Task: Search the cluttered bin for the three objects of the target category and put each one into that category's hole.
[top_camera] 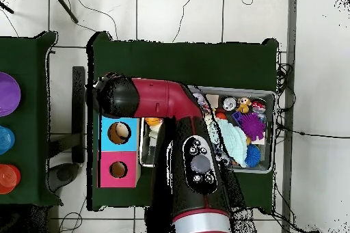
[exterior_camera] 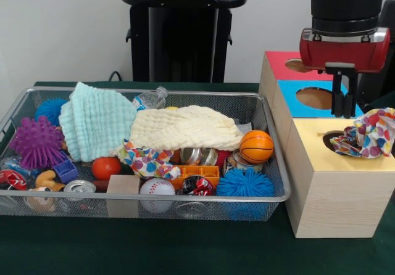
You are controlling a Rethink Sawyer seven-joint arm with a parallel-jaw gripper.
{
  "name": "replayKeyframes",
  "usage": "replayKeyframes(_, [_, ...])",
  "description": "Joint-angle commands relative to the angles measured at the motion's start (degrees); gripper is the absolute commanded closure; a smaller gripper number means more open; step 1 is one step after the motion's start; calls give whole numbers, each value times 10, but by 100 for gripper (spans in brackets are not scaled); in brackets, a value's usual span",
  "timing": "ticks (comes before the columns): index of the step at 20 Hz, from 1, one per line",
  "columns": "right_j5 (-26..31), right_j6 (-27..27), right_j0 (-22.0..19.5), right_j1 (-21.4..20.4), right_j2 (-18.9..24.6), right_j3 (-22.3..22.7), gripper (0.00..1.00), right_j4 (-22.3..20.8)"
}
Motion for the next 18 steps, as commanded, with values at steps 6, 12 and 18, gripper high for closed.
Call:
replayKeyframes(6, [33, 46, 5, 19, 48, 51, 100, 33])
replayKeyframes(12, [60, 16, -20, -3, 73, 82, 100, 57])
replayKeyframes(18, [57, 9, -35, -19, 67, 101, 100, 59])
